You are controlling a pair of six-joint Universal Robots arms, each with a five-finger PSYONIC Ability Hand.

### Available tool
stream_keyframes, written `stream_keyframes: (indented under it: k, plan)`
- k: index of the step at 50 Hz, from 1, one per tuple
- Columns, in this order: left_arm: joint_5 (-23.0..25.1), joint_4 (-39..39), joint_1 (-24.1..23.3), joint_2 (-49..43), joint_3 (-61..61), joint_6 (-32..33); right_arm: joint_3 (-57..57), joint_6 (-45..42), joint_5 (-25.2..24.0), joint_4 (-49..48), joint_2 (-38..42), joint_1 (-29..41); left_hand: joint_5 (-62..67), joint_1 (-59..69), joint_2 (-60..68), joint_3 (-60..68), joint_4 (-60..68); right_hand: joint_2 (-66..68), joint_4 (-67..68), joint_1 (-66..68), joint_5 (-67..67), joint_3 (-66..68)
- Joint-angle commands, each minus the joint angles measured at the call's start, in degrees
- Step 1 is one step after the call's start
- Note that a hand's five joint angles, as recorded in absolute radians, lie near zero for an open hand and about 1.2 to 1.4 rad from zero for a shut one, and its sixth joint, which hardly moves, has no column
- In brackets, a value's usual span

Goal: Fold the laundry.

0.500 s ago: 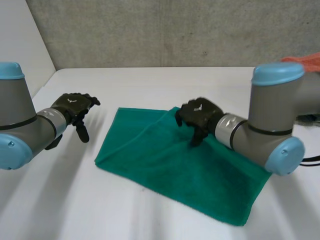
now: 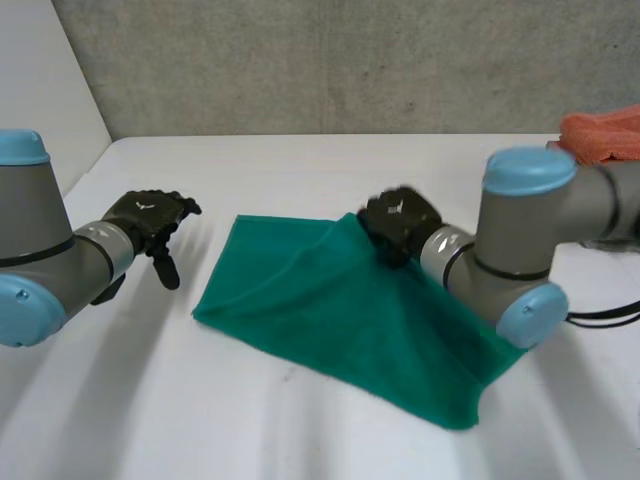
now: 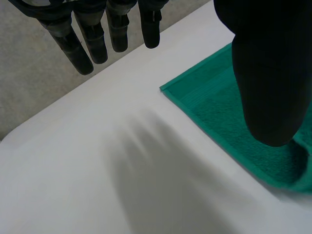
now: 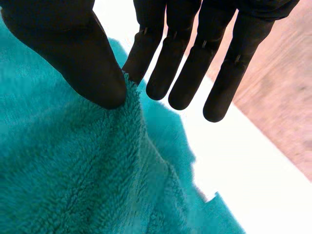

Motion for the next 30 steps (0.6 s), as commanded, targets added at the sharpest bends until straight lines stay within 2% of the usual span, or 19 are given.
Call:
stream_keyframes:
  k: [1,11,17,21,25,27,29,30]
  plan:
    - [1.3,0.0,1.5,-1.3,1.2,1.1,4.8,9.1,-2.6,-0.5,-12.6,0.2,-2.6,-2.3,-1.7,-2.1,-1.4,12.6,11.7,14.8,13.9,12.2]
    - [4.9,-2.2,1.4,-8.2,5.2,7.3,7.8,12.5,-5.9,4.3,-26.4,0.0,-2.6,-2.3,-1.7,-2.1,-1.4,12.6,11.7,14.8,13.9,12.2]
    - [8.3,-3.0,-0.5,-12.3,10.3,6.9,8.6,15.6,-6.0,5.1,-31.8,0.8,-2.6,-2.3,-1.7,-2.1,-1.4,12.6,11.7,14.8,13.9,12.2]
    - [7.9,-4.6,-3.7,-15.4,14.2,5.7,8.7,17.1,-6.3,5.9,-35.3,1.2,-2.6,-2.3,-1.7,-2.1,-1.4,12.6,11.7,14.8,13.9,12.2]
    - [5.2,-5.9,-7.3,-18.1,18.7,3.5,8.8,18.9,-6.8,6.9,-38.6,1.2,-2.6,-2.3,-1.7,-2.1,-1.4,12.6,11.7,14.8,13.9,12.2]
    - [3.5,-6.0,-9.5,-20.2,22.1,0.7,9.1,20.1,-7.5,7.8,-40.2,1.1,7.1,7.4,8.1,7.7,8.3,12.6,11.7,14.8,13.9,12.2]
    - [2.6,-6.3,-11.1,-21.7,24.7,-1.0,9.4,20.7,-7.9,7.8,-41.2,0.8,27.9,28.2,28.9,28.4,29.1,12.6,11.7,14.8,13.9,12.2]
    - [1.2,-6.6,-12.5,-22.8,27.2,-2.5,9.6,20.9,-7.7,7.8,-41.7,0.5,61.7,62.0,62.6,62.2,62.9,12.6,11.7,14.8,13.9,12.2]
